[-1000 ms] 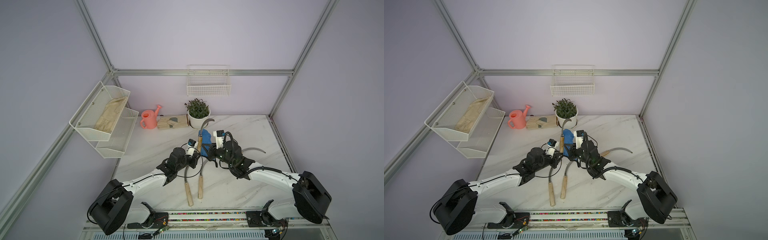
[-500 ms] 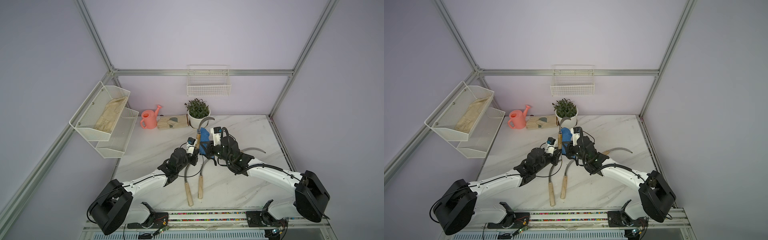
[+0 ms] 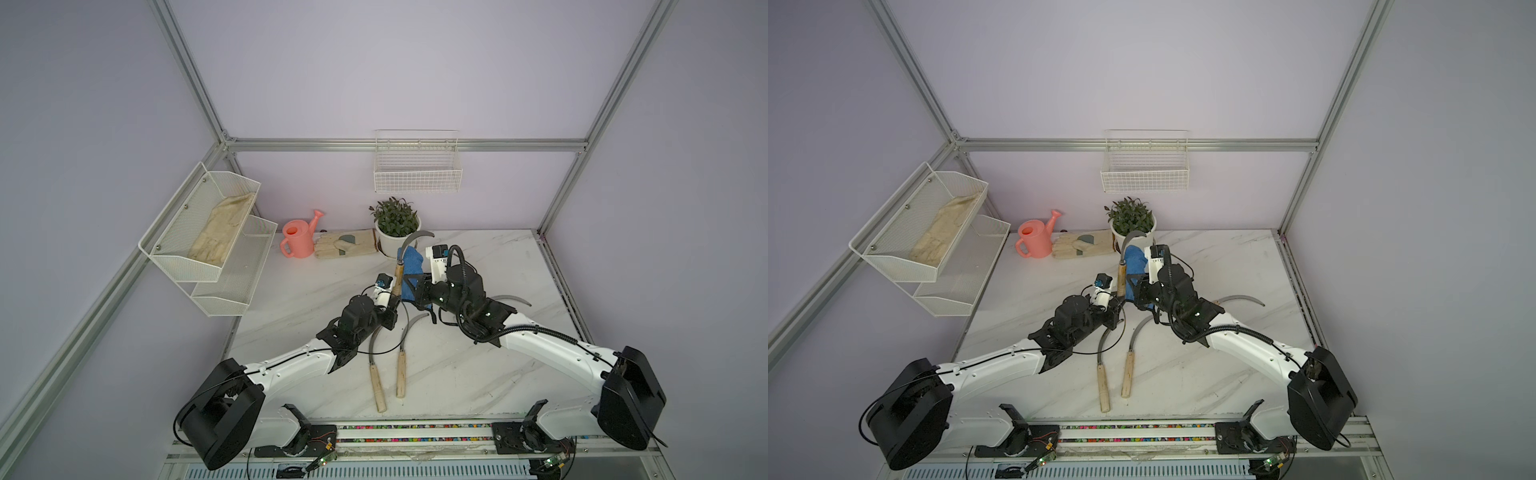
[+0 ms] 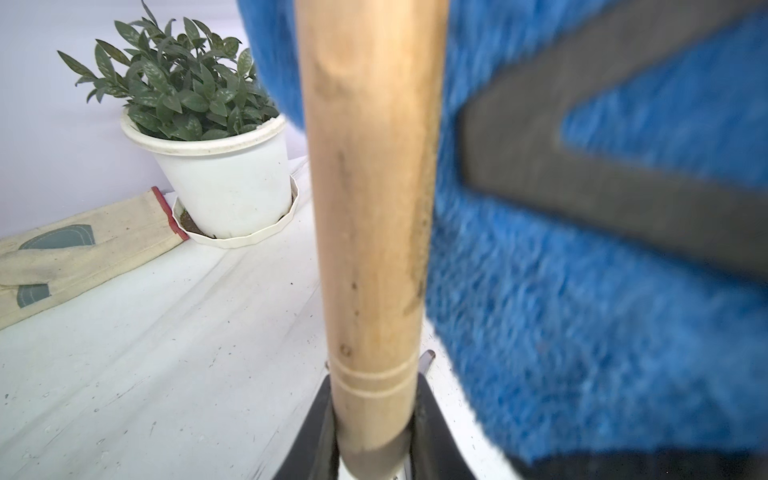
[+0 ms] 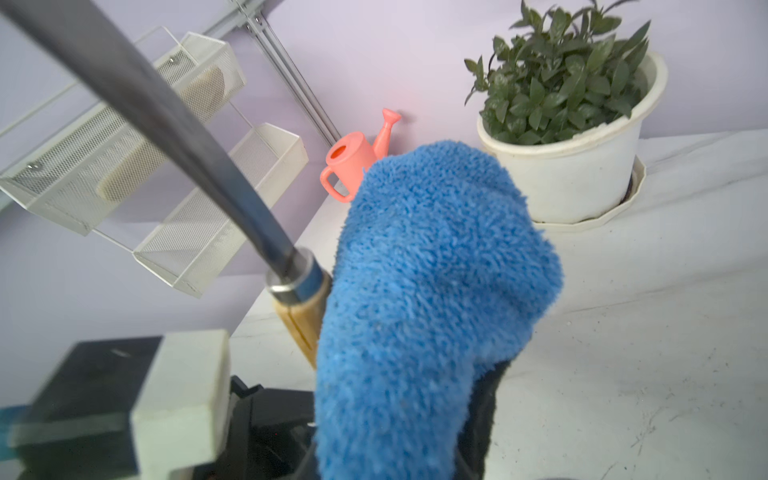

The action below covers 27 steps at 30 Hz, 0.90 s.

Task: Wipe small sickles with rags
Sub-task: Wipe the small sickle.

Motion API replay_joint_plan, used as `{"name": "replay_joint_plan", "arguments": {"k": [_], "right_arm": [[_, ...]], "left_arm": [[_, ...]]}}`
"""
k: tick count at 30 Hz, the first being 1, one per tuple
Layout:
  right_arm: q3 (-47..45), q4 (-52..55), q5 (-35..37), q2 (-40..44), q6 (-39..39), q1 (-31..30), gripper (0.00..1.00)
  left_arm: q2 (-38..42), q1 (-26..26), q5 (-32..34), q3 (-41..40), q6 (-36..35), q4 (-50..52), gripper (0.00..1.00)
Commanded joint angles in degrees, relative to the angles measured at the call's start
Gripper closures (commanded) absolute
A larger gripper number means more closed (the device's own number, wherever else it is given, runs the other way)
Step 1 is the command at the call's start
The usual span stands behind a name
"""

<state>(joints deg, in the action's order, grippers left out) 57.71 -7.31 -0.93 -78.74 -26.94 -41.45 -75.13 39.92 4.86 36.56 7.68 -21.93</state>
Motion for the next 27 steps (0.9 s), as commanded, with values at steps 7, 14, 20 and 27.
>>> {"name": "replay_joint_plan", "arguments": {"k": [7,14,20,27], "right_arm": [[2.8,-2.2,-2.6,1.9,-0.2,0.4,1.00],[-4.9,-8.1,-6.1,-3.2,-5.1,0.2,1.00],[-8.5,-9.8,-5.9,-2.0,-6.3,0.0,1.00],[-10.2,-6.2,0.2,3.6,-5.2,0.0,1.00]], "left_arm": [[-0.4,0.4,-0.9,2.2,-1.4,0.4,1.00],[0.5,0.4,-1.0,1.2,-0.8,-0.9,1.00],[1.1,0.4,2.1,0.4,1.3,-1.6,1.00],[1.3,0.3,5.1,0.0,2.8,-1.8,1.00]]}}
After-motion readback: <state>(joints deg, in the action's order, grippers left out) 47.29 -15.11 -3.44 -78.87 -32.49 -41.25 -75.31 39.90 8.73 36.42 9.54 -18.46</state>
